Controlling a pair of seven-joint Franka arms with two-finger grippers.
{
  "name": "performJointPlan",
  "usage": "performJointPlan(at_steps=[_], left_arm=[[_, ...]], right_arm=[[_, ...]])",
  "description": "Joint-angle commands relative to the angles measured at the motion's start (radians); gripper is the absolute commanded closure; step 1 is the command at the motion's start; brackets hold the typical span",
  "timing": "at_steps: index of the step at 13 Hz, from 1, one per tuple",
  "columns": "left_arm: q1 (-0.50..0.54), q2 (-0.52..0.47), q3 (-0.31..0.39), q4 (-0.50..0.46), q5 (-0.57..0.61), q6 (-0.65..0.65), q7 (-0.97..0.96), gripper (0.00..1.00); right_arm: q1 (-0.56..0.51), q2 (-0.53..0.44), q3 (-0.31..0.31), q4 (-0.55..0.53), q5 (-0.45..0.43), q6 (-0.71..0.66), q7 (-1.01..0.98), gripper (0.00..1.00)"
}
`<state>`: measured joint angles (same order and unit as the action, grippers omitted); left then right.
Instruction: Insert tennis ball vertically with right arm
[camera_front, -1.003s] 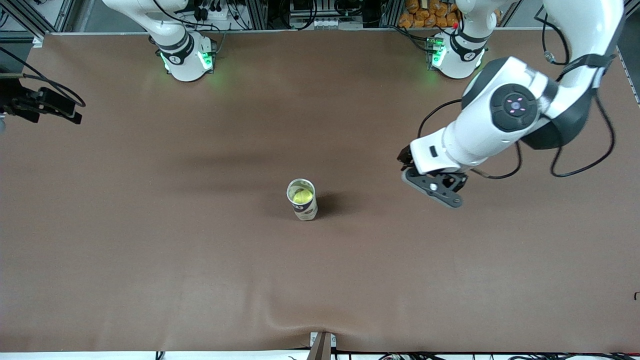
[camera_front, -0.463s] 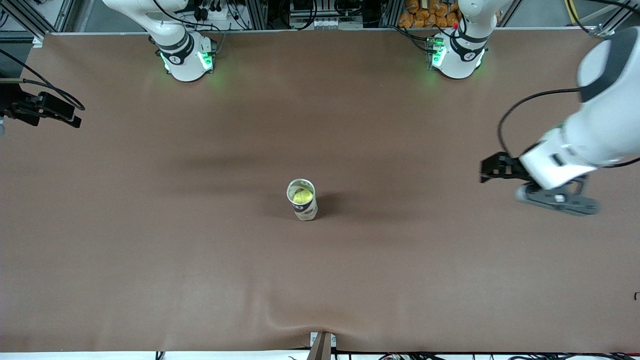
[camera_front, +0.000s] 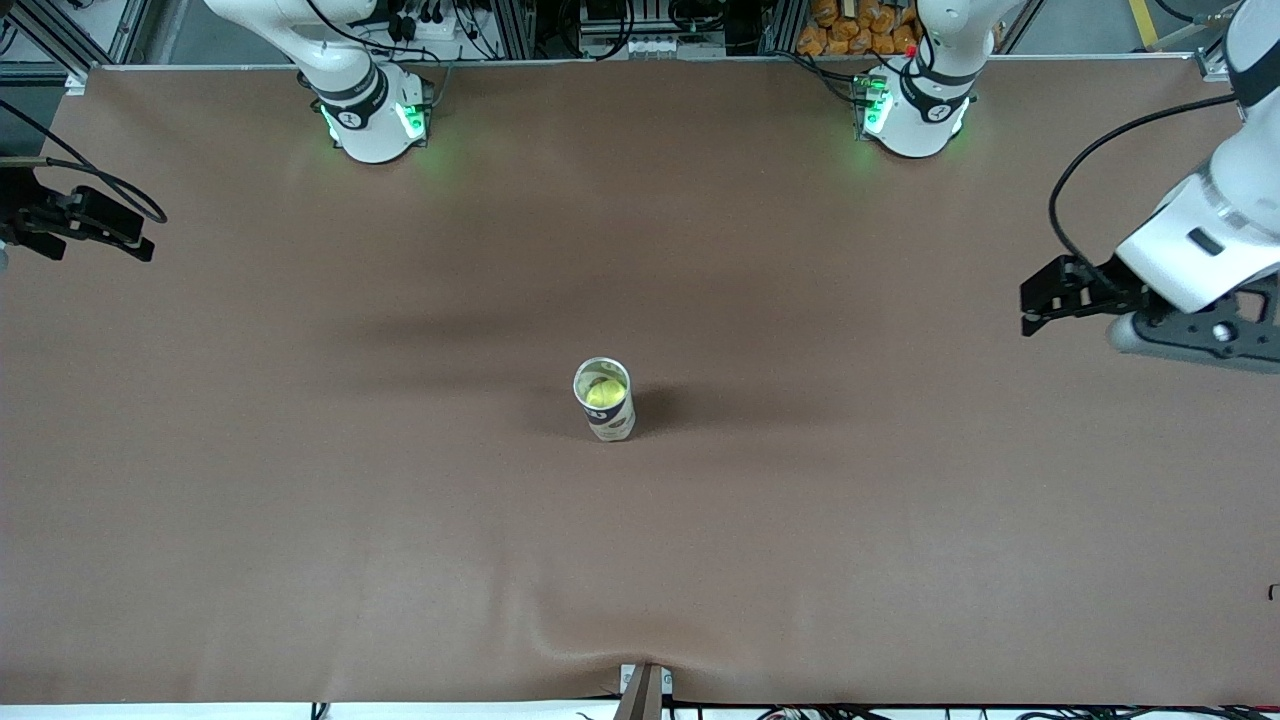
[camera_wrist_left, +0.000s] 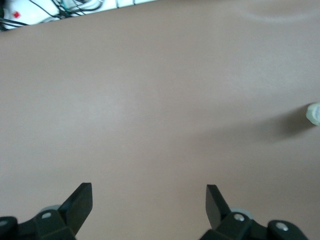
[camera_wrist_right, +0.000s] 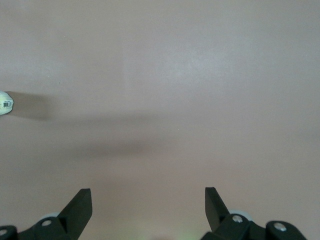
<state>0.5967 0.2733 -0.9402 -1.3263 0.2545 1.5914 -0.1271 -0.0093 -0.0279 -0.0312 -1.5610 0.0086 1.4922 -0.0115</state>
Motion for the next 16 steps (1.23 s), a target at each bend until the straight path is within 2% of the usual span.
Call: performJointPlan(at_steps=[1,2,3,4,5,6,7,12,16], left_arm=[[-0.145,-0.065,0.198,-0.019,-0.044,-0.007,-0.006,0.00],[-0.270,-0.109,0.389,-0.019,-0.128,-0.007,-0.003,0.00],[-0.366,-0.141,0.541,-0.027,-0.246,-0.005,0.001,0.00],[-0.461,-0.157,0.663,-0.036,-0.298,-0.010,0.001,0.00],[-0.530,-0.178,0.742,-0.048,-0.299,-0.014,0.007,0.00],[-0.563,-0.201,0.774,-0.066,-0.299,-0.057,0.001,0.00],[-0.565,-0.229,0.778,-0.088,-0.297,-0.088,-0.005,0.00],[-0.580,-0.451,0.839,-0.328,-0.291,-0.099,-0.005,0.00],[-0.601,-0.470,0.857,-0.332,-0.291,-0.157,-0.006,0.00]], right_arm=[[0.003,-0.018,0.004,-0.005,-0.016,0.006,-0.015,0.00],[0.003,-0.017,0.004,-0.005,-0.007,0.006,-0.013,0.00],[0.003,-0.018,0.004,-0.005,-0.007,0.002,-0.008,0.00],[0.003,-0.017,0.004,-0.005,-0.007,0.000,-0.004,0.00],[0.005,-0.018,0.005,-0.004,-0.007,0.002,-0.001,0.00],[0.005,-0.017,0.005,-0.002,-0.007,0.003,0.013,0.00],[0.003,-0.018,0.005,-0.004,-0.007,0.002,0.034,0.00],[0.003,-0.018,0.005,-0.005,-0.006,-0.001,0.053,0.00],[0.003,-0.018,0.005,-0.004,-0.006,0.002,0.053,0.00]])
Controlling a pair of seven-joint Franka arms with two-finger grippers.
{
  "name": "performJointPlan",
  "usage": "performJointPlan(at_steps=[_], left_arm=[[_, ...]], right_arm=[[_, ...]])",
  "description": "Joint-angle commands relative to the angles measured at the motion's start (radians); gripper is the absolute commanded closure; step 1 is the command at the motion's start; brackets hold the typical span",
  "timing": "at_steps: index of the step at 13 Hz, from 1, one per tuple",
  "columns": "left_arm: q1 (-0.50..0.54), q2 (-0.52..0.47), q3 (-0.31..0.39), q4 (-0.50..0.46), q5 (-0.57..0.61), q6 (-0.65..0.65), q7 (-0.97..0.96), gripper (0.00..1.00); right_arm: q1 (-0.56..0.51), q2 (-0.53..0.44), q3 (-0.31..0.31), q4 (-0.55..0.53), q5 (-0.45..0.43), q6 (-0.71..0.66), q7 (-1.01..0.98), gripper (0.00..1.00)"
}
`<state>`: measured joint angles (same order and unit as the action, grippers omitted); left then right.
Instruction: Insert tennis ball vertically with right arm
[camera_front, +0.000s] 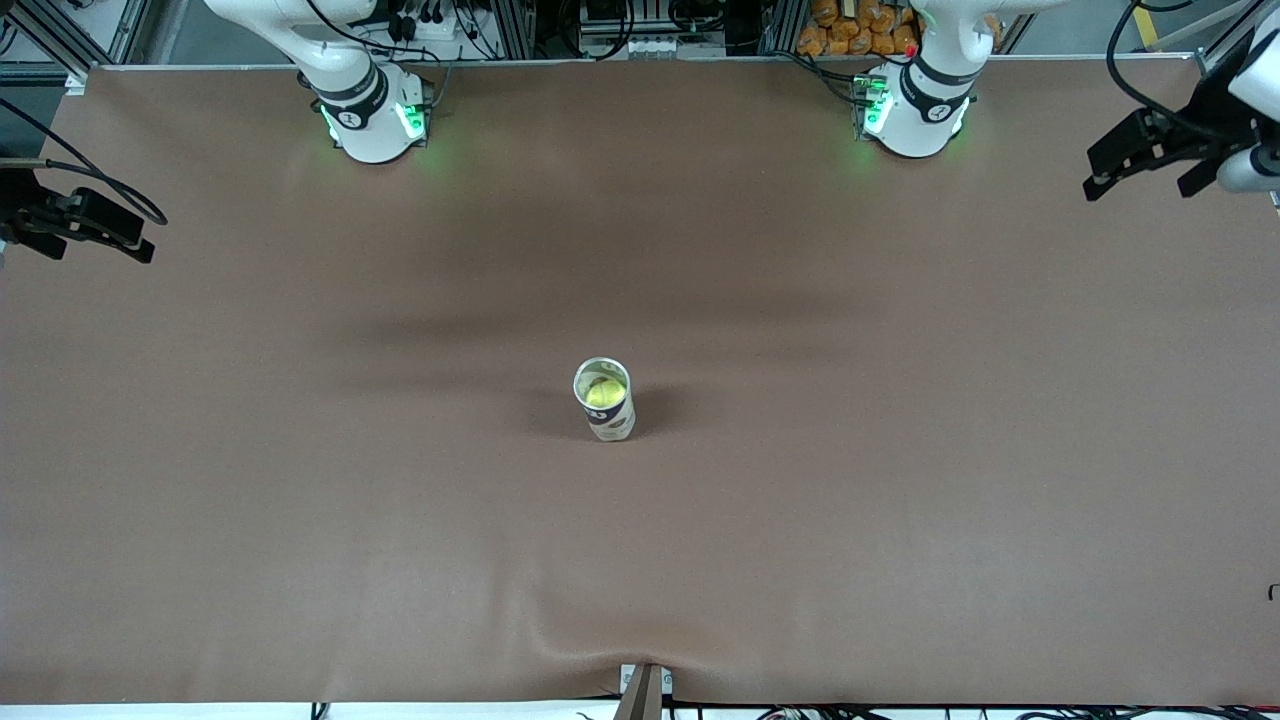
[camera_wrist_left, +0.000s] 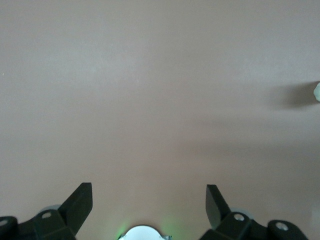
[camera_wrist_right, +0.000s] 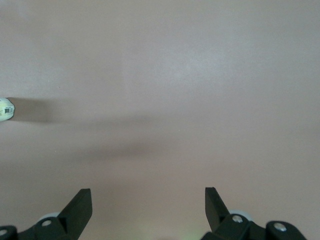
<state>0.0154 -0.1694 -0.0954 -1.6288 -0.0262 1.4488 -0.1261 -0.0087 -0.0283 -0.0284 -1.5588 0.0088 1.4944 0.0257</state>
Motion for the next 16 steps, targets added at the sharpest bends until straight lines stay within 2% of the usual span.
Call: performJointPlan(at_steps=[1,6,9,12,16], left_arm=[[-0.022,-0.028,0.005,-0.031,-0.011,-0.018,0.000,0.00],[-0.038,-0.044,0.008,-0.042,-0.012,-0.016,0.003,0.00],[-0.038,-0.028,0.006,-0.017,-0.012,-0.013,0.005,0.00],[-0.032,0.027,0.006,0.064,-0.012,-0.015,-0.001,0.00],[-0.035,0.047,0.005,0.073,-0.009,-0.015,0.000,0.00]], right_arm=[[0.003,-0.018,0.001,-0.006,-0.006,-0.003,0.016,0.00],[0.000,-0.018,0.001,-0.006,-0.006,-0.014,0.016,0.00],[0.003,-0.016,0.001,-0.006,-0.006,-0.011,0.016,0.00],[0.003,-0.015,0.002,-0.006,-0.006,-0.009,0.014,0.00],[0.003,-0.015,0.002,-0.006,-0.006,-0.009,0.014,0.00]])
